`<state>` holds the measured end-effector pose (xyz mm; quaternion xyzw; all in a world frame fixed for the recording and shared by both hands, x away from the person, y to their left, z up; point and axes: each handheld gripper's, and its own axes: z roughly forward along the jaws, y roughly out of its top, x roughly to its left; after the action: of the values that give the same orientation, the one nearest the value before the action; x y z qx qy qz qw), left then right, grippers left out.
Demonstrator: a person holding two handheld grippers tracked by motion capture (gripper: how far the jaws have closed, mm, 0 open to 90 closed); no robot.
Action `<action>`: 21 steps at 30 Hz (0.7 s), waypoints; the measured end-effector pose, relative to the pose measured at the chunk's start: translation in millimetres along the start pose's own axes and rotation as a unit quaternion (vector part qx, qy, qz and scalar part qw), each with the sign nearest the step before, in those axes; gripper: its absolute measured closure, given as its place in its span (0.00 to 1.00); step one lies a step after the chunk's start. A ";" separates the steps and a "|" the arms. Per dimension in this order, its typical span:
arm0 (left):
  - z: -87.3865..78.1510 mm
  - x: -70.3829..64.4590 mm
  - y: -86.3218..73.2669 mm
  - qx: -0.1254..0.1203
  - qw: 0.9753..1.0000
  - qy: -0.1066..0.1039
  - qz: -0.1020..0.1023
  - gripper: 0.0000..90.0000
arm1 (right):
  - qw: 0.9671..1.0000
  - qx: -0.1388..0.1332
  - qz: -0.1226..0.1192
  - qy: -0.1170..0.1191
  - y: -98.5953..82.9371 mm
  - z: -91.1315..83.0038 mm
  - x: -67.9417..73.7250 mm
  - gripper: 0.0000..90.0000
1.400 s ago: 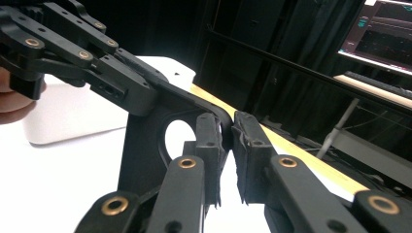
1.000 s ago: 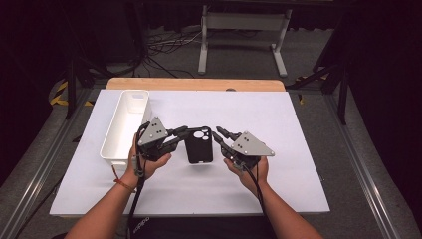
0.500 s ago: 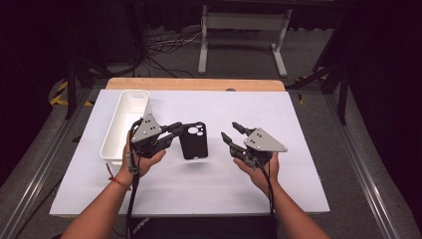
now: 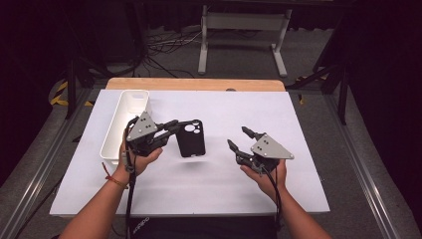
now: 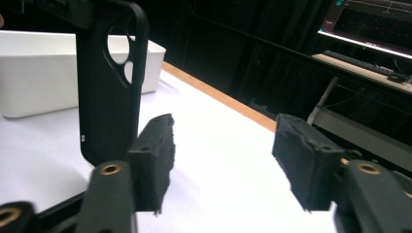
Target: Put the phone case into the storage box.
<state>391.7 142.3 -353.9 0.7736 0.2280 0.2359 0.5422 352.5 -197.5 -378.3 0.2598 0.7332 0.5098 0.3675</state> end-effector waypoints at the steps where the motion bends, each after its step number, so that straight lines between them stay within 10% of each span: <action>1: -0.6 0.5 0.3 0.000 1.000 0.001 0.000 0.90 | 1.000 -0.001 -0.001 0.001 -1.4 -1.2 -0.3 0.41; 21: -9.4 7.0 11.4 -0.004 1.000 0.012 0.010 0.90 | 1.000 0.022 0.006 0.004 -31.4 -21.1 0.3 0.19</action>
<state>392.5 149.9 -339.5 0.7707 0.2260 0.2514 0.5402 335.1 -219.9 -403.4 0.2698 0.7441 0.4969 0.3558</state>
